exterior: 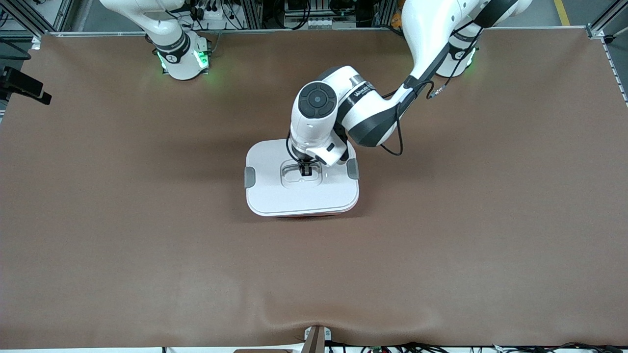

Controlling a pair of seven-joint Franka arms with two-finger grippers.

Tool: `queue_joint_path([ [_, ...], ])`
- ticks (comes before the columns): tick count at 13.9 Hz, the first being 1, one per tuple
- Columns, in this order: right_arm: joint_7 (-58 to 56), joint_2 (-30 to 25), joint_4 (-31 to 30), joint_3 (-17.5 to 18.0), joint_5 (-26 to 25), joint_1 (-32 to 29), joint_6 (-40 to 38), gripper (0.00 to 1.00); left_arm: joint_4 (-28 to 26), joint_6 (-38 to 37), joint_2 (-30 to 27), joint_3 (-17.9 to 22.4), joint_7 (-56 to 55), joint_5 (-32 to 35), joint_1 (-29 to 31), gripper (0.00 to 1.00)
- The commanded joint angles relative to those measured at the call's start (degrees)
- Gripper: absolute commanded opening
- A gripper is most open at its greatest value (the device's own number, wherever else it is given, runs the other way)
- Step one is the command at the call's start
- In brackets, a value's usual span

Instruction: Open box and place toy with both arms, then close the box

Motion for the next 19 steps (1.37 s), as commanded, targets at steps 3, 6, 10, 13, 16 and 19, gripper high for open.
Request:
queue_joint_path([
  [3, -1.79, -0.98, -0.81, 4.97, -0.61, -5.02, 1.33, 1.0, 1.54, -0.02, 0.57, 0.66, 2.54, 0.9, -0.95, 0.0],
  [6, -4.79, -1.07, -1.07, 4.88, -0.52, -5.46, 2.04, 1.0, 1.54, -0.02, 0.48, 0.66, 3.42, 0.9, -0.51, 0.0],
  [10, -4.79, -0.98, -1.16, 4.44, -0.61, -4.76, 1.95, 1.0, 1.45, -0.02, 0.57, 0.75, 4.82, 0.99, -0.42, 0.0],
  [13, -4.88, -0.98, -1.08, 3.92, -1.13, -3.97, 2.12, 1.0, 1.36, -0.1, 0.66, 0.75, 6.14, 1.07, -0.77, 0.0],
  [16, -4.88, -0.98, -1.08, 3.04, -1.4, -3.26, 2.21, 1.0, 1.36, -0.1, 0.92, 0.84, 6.58, 1.25, -0.95, 0.0],
  [19, -4.97, -1.07, -0.99, 3.04, -1.49, -3.61, 2.21, 1.0, 1.36, -0.02, 1.01, 0.84, 6.58, 2.13, -0.86, 0.0],
])
